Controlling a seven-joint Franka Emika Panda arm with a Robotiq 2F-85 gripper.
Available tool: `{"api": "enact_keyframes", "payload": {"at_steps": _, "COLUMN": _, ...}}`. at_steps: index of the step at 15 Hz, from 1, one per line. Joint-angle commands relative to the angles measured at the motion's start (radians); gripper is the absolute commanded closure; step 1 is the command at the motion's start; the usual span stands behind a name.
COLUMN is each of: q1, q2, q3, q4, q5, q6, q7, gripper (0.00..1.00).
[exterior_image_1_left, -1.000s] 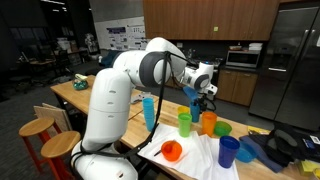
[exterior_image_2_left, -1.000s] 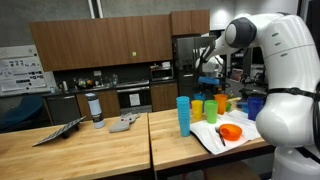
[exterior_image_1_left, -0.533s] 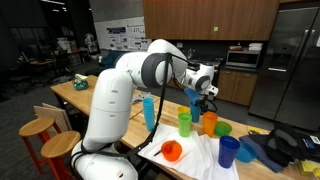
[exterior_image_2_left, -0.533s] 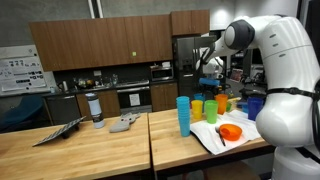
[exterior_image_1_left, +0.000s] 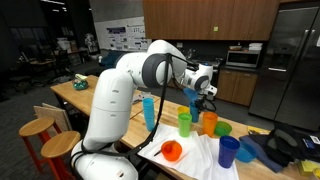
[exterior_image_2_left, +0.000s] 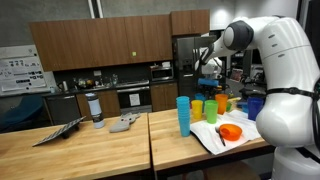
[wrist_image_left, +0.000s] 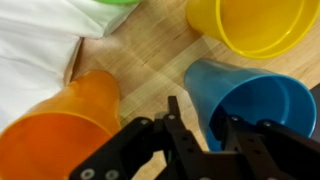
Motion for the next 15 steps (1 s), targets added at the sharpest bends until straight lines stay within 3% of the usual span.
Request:
{"api": "enact_keyframes", "payload": {"at_steps": 1, "q1": 0.019, "q2": -0.015, "q3": -0.007, "q4": 0.012, "q5": -0.018, "q6": -0.039, "q7": 0.01, "gripper": 0.97}}
{"api": "enact_keyframes", "payload": {"at_steps": 9, "q1": 0.017, "q2": -0.107, "q3": -0.001, "q4": 0.023, "q5": -0.04, "q6": -0.201, "q7": -0.06, "gripper": 0.99}}
{"api": "enact_keyframes", "payload": {"at_steps": 15, "q1": 0.004, "q2": -0.215, "q3": -0.021, "q4": 0.024, "q5": -0.088, "q6": -0.249, "q7": -0.079, "gripper": 0.99}}
